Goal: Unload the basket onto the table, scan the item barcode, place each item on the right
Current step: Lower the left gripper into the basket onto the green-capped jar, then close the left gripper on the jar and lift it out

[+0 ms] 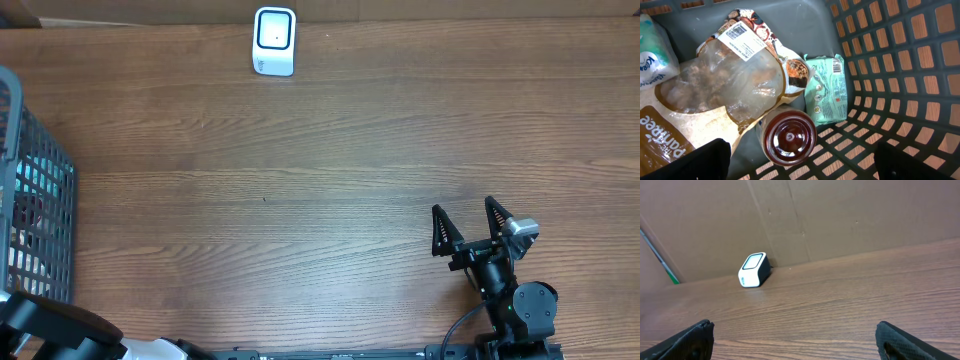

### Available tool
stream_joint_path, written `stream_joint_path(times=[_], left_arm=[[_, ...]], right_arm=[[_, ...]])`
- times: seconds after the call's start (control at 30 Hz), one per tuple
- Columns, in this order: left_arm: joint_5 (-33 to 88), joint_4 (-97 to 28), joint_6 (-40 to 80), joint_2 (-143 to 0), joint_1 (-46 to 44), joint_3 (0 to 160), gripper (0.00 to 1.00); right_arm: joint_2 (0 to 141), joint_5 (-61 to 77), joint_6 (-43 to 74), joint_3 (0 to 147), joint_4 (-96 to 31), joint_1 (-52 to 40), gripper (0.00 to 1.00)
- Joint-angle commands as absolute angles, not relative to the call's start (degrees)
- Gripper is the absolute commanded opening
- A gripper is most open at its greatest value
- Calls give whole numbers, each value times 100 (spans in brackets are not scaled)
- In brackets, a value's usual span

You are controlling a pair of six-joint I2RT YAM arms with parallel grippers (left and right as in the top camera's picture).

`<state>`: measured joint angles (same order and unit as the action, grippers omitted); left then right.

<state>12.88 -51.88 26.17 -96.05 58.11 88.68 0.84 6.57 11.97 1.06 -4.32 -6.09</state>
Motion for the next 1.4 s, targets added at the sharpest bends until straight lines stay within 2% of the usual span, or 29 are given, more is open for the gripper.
stream_joint_path(times=[0.0, 0.43, 0.97, 1.2, 1.37], left_arm=[[1315, -5221, 2530, -9797, 5743, 8818, 95], [1323, -5393, 2220, -11054, 5714, 8818, 95], [1975, -4982, 1804, -11109, 5483, 9120, 93], [1525, -5087, 1577, -11179, 5196, 9085, 100], [1284, -5277, 1533, -11448, 5085, 9080, 100]], right_arm=[[16, 585, 1173, 45, -412, -642, 100], [16, 587, 1173, 45, -412, -642, 100], [16, 585, 1173, 45, -412, -642, 100], [16, 585, 1173, 45, -412, -642, 100], [16, 585, 1173, 45, -412, -642, 100]])
